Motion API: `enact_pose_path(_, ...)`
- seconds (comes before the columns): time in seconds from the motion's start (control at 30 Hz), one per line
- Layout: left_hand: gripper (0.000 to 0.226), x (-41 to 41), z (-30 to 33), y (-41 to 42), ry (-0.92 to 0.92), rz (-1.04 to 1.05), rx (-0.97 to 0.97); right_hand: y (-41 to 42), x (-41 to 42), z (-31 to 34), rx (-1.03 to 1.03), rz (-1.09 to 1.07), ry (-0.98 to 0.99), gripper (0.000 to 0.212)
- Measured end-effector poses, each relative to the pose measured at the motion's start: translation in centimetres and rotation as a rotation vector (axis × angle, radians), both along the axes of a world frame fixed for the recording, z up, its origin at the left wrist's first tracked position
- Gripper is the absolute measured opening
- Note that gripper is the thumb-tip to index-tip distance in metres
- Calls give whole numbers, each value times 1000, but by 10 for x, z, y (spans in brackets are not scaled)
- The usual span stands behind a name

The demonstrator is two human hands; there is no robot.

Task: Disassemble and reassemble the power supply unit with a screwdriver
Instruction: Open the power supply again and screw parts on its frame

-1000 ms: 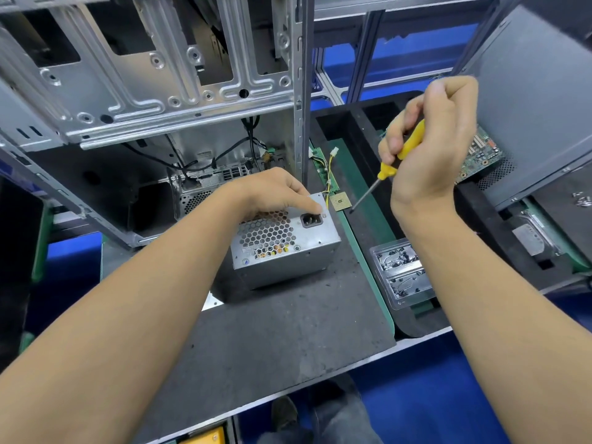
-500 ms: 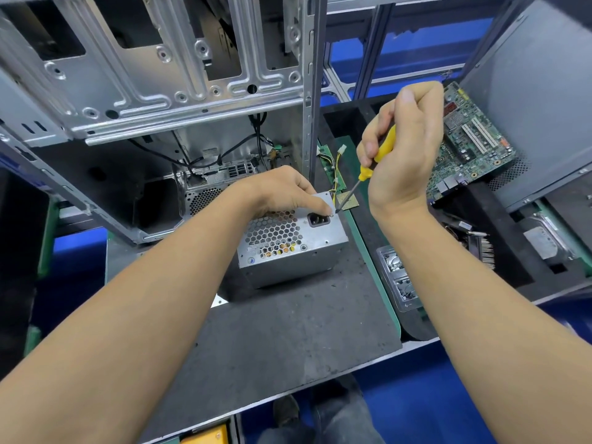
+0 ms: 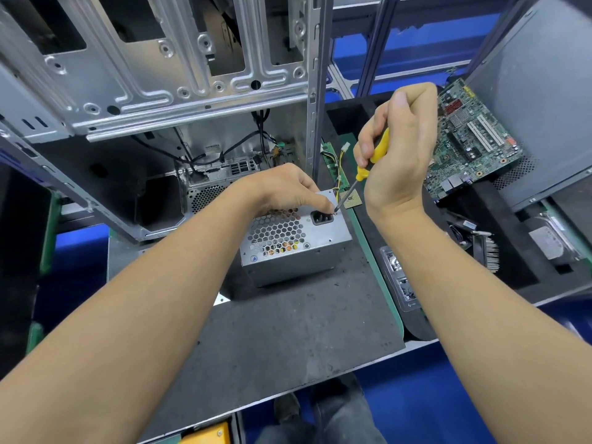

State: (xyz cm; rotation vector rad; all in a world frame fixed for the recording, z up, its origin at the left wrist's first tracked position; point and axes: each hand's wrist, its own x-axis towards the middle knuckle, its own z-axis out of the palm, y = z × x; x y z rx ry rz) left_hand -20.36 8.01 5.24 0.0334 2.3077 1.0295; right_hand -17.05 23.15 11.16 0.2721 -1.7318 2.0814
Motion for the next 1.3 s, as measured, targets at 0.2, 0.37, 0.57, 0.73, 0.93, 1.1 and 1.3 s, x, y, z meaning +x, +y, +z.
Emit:
enact_pose_path(0.2, 32, 0, 0, 0, -6, 3, 8, -1, 1, -2, 62, 13, 28, 15)
enact_pose_path(0.37, 28, 2, 2, 0, -8, -12, 17, 1, 7, 1, 442, 87, 158, 17)
enact_pose_path(0.57, 31, 3, 3, 1, 1, -4, 47, 15, 11, 26, 1163, 257, 241, 18)
enact_pose_path(0.73, 29, 3, 4, 1, -5, 4, 38, 26, 13, 63, 1472, 421, 81, 18)
enact_pose_path(0.93, 33, 4, 8, 3, -18, 1, -2, 20, 10, 83, 1872, 148, 61, 32)
enact_pose_path(1.1, 26, 3, 6, 1, -27, -5, 38, 13, 4, 85, 1723, 364, -45, 11)
enact_pose_path(1.3, 35, 0, 11, -2, -106, -81, 69, 10, -5, 93, 2079, 331, -16, 16)
